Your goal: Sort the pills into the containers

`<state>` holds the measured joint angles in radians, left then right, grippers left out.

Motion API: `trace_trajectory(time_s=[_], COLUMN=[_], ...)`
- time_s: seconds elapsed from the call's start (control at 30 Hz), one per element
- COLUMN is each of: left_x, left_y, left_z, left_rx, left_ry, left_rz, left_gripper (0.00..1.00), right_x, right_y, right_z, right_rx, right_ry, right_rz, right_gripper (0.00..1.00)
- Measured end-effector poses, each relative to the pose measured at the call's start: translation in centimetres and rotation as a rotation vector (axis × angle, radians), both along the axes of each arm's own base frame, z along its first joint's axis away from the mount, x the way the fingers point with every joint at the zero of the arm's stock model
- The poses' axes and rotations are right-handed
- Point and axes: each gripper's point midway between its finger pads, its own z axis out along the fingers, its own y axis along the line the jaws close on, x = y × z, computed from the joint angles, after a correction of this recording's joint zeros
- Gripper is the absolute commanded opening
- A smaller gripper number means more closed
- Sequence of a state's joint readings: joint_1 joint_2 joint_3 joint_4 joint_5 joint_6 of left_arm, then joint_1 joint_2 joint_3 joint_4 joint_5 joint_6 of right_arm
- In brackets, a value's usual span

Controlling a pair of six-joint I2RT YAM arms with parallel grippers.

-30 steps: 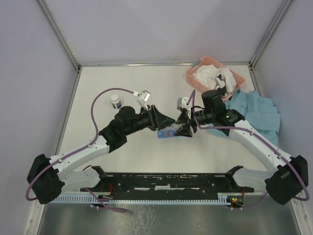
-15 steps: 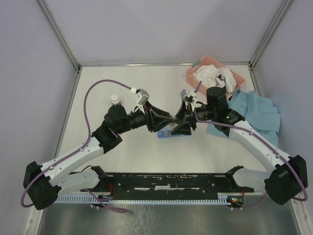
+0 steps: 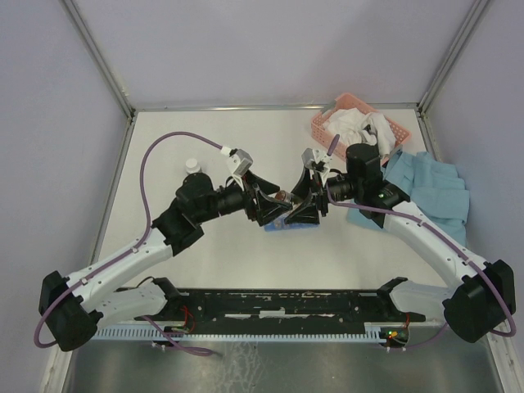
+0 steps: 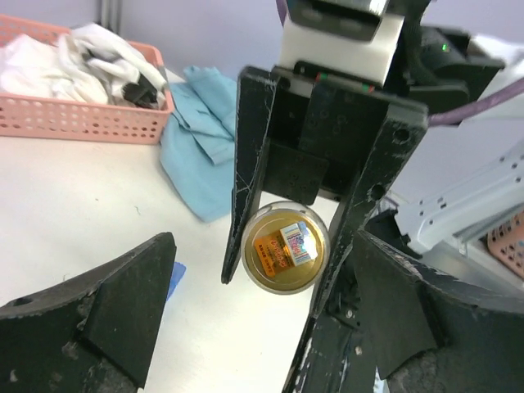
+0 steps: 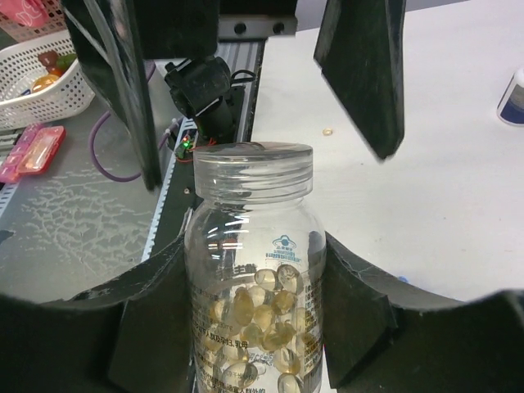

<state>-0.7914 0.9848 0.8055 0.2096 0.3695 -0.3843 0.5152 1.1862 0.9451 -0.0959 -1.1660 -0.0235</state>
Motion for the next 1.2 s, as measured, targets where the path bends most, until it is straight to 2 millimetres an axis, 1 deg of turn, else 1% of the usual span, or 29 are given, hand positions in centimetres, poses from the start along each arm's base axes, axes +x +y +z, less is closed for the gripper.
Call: trace_trajectory(time_s=[0.1, 0.17, 0.23, 0.33, 0.4, 0.5, 0.57, 0.63, 0.77, 0.87, 0.9, 0.97, 1.13, 1.2], left_x=[-0.2, -0.6, -1.0, -1.8, -2.1, -1.7, -0.9, 0.2, 2.2, 3.2, 3.4, 3.6, 3.6, 3.6], left_y=[1.3, 2.2, 2.8, 3.9, 4.6, 5.3, 5.7, 6.0, 5.9, 5.1, 4.8, 4.2, 3.0, 2.6], left_z=[1.3, 1.8, 1.7, 1.0, 0.9, 1.5, 1.6, 1.1, -1.2, -3.2, -3.6, -3.9, -3.0, -2.9], left_rx=[-0.032, -0.045, -0.055, -0.080, -0.117, -0.188, -0.233, -0.277, -0.318, -0.294, -0.286, -0.278, -0.303, -0.309], left_ry=[-0.022, -0.032, -0.027, 0.010, 0.052, 0.133, 0.207, 0.302, 0.500, 0.614, 0.638, 0.664, 0.683, 0.691], left_rz=[0.049, 0.067, 0.081, 0.103, 0.127, 0.182, 0.238, 0.309, 0.429, 0.497, 0.513, 0.529, 0.533, 0.529], left_gripper=[0.99, 1.00, 0.99, 0.99, 0.95, 0.92, 0.92, 0.91, 0.91, 0.92, 0.92, 0.92, 0.91, 0.90], right_x=[0.0, 0.1, 0.2, 0.4, 0.8, 1.3, 1.8, 2.4, 3.5, 4.3, 4.5, 4.8, 5.3, 5.4], right_y=[0.0, -0.1, -0.2, -0.4, -0.6, -1.0, -1.2, -1.3, -1.6, -1.9, -2.0, -2.2, -2.3, -2.3], right_z=[-0.1, -0.2, -0.3, -0.7, -1.1, -1.9, -2.3, -2.6, -3.7, -4.8, -5.1, -5.4, -5.6, -5.5], right_rx=[-0.004, -0.010, -0.018, -0.038, -0.062, -0.099, -0.124, -0.146, -0.201, -0.251, -0.265, -0.285, -0.305, -0.310], right_ry=[-0.014, -0.022, -0.036, -0.079, -0.129, -0.199, -0.259, -0.323, -0.404, -0.447, -0.459, -0.478, -0.508, -0.515], right_rz=[0.001, -0.001, -0.005, -0.016, -0.030, -0.051, -0.070, -0.091, -0.137, -0.171, -0.179, -0.194, -0.211, -0.216], right_gripper=[0.10, 0.10, 0.11, 0.10, 0.11, 0.10, 0.11, 0.11, 0.11, 0.11, 0.11, 0.11, 0.11, 0.11])
